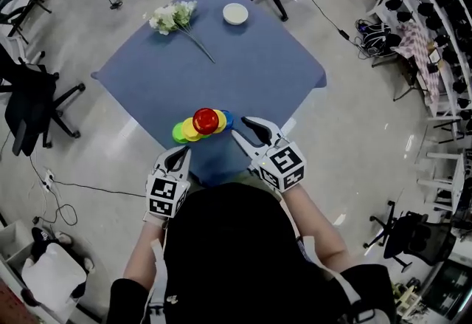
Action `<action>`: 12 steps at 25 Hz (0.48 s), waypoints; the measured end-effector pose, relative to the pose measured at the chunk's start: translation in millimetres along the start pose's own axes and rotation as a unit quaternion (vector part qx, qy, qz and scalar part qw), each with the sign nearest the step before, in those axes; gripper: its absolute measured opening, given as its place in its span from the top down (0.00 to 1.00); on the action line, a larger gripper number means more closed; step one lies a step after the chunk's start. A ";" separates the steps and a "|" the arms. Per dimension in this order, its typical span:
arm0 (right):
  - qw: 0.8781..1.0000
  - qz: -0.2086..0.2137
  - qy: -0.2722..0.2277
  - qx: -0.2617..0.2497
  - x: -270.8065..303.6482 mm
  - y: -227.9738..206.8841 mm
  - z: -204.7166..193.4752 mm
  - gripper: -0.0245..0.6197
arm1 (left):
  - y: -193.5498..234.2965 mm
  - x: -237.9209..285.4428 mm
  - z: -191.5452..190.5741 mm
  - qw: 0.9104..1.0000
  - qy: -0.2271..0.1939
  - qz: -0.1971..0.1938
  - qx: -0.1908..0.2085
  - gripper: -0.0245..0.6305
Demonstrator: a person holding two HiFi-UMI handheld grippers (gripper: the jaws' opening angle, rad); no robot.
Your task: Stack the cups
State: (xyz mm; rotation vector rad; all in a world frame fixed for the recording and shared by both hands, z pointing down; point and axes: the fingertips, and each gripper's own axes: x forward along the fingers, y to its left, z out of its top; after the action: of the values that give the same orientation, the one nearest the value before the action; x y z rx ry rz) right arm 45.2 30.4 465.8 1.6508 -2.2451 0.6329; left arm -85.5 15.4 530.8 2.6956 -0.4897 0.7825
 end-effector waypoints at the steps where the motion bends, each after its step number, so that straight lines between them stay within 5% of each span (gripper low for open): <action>1: 1.000 -0.002 -0.008 0.004 -9.0 -2.6 1.1 0.75 | -5.9 0.9 7.1 1.000 -0.005 0.000 0.004 0.95; 5: 0.999 -0.008 -0.037 0.015 -45.6 -14.0 4.3 0.85 | -32.1 4.0 35.5 1.000 -0.025 0.001 0.015 0.95; 12: 0.996 -0.027 -0.082 0.030 -105.6 -33.8 -0.1 0.88 | -85.2 12.7 85.4 0.997 -0.071 -0.002 0.031 0.95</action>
State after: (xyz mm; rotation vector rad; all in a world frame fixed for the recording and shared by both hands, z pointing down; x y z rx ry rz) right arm 109.7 109.4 422.2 1.8488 -2.3054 0.5763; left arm -2.3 57.8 453.3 2.8223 -0.4996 0.6163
